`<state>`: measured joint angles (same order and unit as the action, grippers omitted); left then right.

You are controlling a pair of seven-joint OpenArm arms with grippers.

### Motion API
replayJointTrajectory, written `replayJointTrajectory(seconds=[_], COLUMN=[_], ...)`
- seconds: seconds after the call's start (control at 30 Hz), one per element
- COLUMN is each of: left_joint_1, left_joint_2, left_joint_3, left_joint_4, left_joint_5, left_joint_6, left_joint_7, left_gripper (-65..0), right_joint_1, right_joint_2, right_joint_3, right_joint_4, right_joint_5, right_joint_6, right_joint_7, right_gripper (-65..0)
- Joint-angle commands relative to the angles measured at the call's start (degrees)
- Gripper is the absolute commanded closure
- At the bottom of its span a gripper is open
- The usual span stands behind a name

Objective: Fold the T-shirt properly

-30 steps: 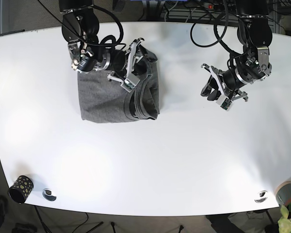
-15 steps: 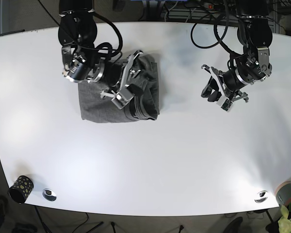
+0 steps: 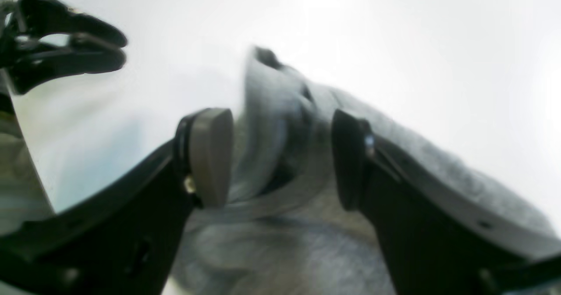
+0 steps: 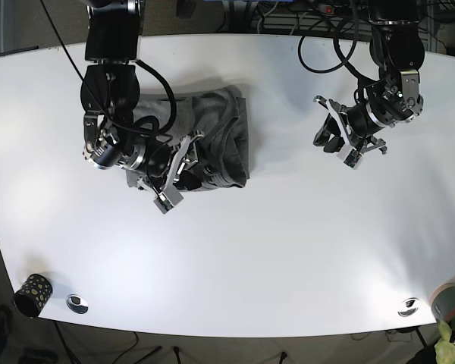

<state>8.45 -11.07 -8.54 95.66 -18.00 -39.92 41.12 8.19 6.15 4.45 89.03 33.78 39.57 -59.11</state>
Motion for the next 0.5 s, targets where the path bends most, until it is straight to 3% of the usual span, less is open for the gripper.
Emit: replayJointTrajectory(seconds=[0.0,0.27,0.37,0.47], left_joint_1=[-0.8,-1.1,-1.4,-3.0], left_joint_2=[0.2,0.5,0.3,0.1], left_joint_3=[-0.1,0.1,3.4,6.7], left_joint_4=[0.8,0.8,0.9,1.4], left_joint_5=[-0.9,-0.9,-0.9,-0.9], left_joint_6=[-0.1,-0.1,-0.1,-0.1], left_joint_7=[-1.0,-1.0,-1.2,-1.3], left_gripper=[-13.1,-13.2,-13.2,-13.2], right_joint_1=[2.8,3.7,3.8,4.5], right_joint_2=[-0.1,-2.0,-3.6,-3.2], right_joint_3=[-0.2,-12.1,-12.5,-12.5], right_joint_4=[-4.7,-10.6,-10.2,-9.0], right_joint_5=[1.0,-4.4,-5.8,-4.2], right_joint_6=[0.43,0.43,0.43,0.43], right_joint_7=[1.8,8.5,8.6,8.5], right_gripper=[-34.2,-34.2,-34.2,-34.2])
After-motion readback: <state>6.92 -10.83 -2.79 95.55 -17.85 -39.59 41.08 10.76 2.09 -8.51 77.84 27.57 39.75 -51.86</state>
